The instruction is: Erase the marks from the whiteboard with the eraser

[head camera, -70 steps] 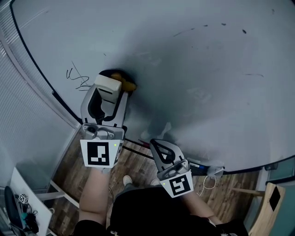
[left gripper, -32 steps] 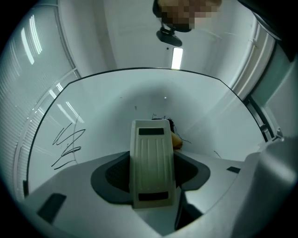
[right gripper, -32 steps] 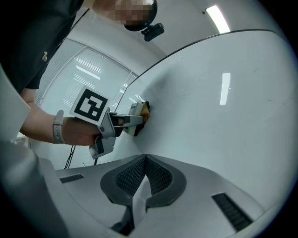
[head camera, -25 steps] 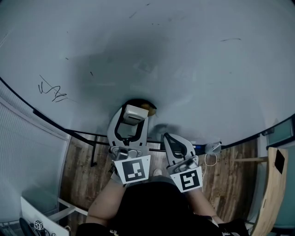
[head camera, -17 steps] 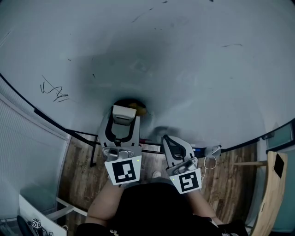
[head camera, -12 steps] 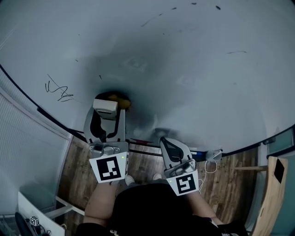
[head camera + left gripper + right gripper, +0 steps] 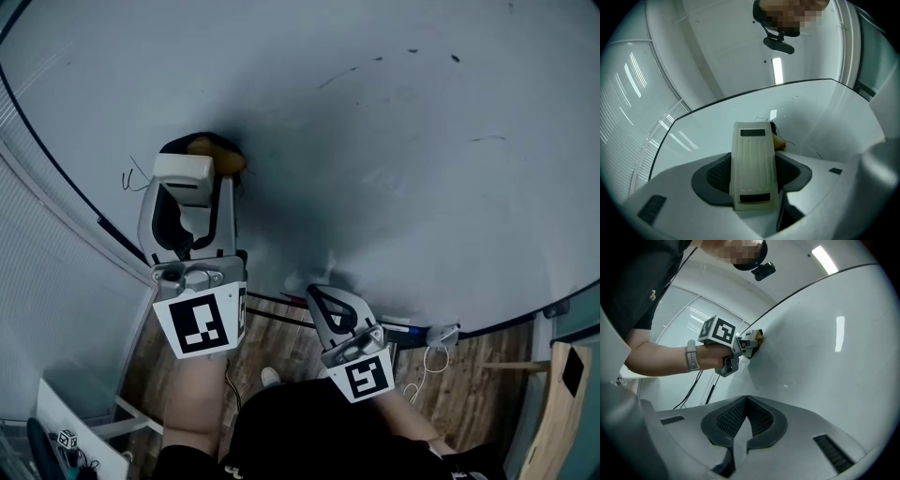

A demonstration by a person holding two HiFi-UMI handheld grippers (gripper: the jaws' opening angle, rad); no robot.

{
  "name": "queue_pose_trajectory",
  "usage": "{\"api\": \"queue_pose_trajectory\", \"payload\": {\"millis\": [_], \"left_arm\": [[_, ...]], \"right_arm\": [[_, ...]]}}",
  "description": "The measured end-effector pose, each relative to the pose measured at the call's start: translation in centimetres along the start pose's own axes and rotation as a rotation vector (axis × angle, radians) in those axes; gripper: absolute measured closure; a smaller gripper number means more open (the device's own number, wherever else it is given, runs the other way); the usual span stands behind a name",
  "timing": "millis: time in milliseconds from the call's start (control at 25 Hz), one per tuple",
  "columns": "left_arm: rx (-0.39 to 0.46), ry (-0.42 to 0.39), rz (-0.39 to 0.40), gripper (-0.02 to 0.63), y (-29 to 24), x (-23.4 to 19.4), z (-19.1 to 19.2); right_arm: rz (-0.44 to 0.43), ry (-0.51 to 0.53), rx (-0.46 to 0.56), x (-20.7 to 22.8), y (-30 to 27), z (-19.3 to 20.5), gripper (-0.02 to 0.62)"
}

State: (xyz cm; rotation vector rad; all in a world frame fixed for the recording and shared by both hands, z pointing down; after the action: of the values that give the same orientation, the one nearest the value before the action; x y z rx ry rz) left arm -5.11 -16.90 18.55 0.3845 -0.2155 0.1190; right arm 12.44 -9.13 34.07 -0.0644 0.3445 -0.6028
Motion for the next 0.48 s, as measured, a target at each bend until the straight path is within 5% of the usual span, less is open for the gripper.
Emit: {"api": "queue_pose_trajectory", "payload": {"millis": [240,480], "left_arm": [[0.042,-0.029,-0.014,0.341,-0.4,-1.1,-0.9],[0.003,0.088,-0.1,0.341,-0.8,-6.5,1.7]], "right_arm": [[-0.062,0.028,-0.022,-0.3,-0.9,-0.4,0.568],[-0.101,0.006,0.014,-1.2,-1.8,-0.8,0.568]]}}
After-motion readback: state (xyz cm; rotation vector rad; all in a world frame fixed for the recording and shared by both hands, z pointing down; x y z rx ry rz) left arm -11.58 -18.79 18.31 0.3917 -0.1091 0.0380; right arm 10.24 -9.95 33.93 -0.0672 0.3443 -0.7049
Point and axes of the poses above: the fingertips, and each gripper's own axes: y backward along the fingers, x to its right, z out of its underside, the point moved 6 cm from there along y, backward along the fingers, and after that the axes turned 15 degrees about -x, right-handed, at the moved point
